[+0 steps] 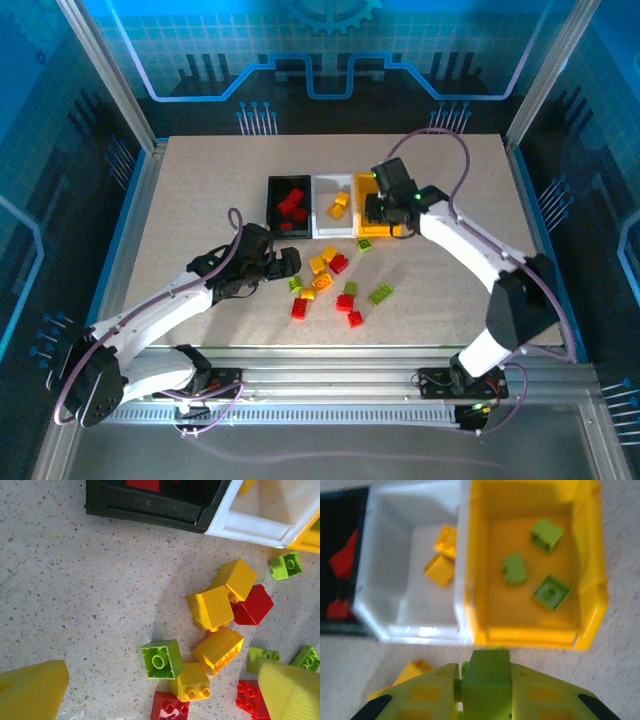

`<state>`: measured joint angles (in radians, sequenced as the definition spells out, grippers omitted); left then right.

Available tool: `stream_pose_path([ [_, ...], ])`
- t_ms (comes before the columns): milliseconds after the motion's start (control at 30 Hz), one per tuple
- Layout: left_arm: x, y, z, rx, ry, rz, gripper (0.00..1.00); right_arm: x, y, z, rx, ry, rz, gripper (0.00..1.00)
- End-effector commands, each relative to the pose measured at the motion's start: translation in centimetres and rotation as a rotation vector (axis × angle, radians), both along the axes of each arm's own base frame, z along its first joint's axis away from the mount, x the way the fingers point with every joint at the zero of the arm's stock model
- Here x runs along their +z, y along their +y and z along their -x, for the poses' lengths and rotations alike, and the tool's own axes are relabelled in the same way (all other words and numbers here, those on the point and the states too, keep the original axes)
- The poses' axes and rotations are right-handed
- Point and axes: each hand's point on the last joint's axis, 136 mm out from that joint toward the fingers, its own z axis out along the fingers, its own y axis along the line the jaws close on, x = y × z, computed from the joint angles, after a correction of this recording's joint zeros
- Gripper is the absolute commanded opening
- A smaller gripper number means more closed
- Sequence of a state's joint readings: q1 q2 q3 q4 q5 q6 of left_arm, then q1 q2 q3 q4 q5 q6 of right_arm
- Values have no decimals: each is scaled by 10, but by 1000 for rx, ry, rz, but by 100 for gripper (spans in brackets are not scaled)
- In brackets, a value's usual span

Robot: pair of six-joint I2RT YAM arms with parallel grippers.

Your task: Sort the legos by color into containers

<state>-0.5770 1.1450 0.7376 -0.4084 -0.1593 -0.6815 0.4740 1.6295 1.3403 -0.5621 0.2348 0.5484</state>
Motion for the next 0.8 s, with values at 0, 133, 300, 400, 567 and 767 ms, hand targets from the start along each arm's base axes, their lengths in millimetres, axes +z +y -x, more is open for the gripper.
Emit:
stream_pose_path([
  [0, -3, 3, 1, 19, -1, 23, 99, -31, -18, -24, -87, 84, 72, 26],
  [133, -7, 3, 4, 21, 8, 38, 99, -45, -19, -52, -117, 119, 114, 28],
  [300, -7, 1, 5, 11, 8, 52, 99, -54, -18, -66, -137, 153, 136, 44],
  [400, -7, 0, 6, 3, 7, 51, 99, -46, -16, -63, -128, 147, 124, 57],
  [567, -6, 0, 6, -4, 3, 53, 99, -29, -8, -30, -72, 125, 87, 66],
  [767, -9, 2, 7, -3, 14, 63, 99, -40, 11, 38, 66, 162, 84, 72],
])
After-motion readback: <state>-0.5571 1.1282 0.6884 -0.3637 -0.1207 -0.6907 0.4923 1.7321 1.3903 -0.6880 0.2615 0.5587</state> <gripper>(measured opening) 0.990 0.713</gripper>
